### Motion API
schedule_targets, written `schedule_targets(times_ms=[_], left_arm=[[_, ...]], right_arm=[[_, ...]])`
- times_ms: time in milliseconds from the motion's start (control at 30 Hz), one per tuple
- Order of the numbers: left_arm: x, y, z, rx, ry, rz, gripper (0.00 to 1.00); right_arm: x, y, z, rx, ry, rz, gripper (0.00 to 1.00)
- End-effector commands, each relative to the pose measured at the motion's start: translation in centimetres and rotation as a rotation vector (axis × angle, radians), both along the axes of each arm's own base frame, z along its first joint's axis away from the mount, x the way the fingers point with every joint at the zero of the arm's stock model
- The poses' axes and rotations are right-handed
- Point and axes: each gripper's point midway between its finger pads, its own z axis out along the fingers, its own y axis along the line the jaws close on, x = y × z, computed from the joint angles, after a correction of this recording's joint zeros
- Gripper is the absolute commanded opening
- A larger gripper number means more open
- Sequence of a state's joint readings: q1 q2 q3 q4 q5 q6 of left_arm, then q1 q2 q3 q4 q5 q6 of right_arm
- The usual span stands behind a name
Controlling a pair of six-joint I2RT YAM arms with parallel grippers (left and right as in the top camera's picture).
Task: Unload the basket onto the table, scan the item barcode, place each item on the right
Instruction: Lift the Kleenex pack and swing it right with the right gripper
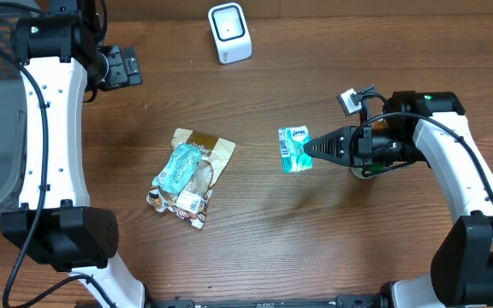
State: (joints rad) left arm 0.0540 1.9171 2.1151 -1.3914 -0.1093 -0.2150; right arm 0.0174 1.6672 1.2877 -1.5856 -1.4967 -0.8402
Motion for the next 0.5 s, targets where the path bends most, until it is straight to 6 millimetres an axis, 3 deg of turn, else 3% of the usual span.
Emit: schedule_targets(times_ms=[0, 200, 467], left_arm=[[0.0, -0.1, 1.1, -0.001, -0.031, 0.008, 1.00], [0.0, -0.1, 1.1, -0.001, -0.031, 0.008, 1.00], [0.0, -0.1, 1.1, 0.000, -0.031, 0.008, 1.00]], right_arm=[[-0.5, 0.0, 0.2, -0.034, -0.088, 0.015, 0.04], [-0.6, 0.3, -0.7, -0.069, -0.131, 0.041, 0.04], [-1.4, 1.2, -3.3, -0.188, -0.188, 0.122, 0.04]])
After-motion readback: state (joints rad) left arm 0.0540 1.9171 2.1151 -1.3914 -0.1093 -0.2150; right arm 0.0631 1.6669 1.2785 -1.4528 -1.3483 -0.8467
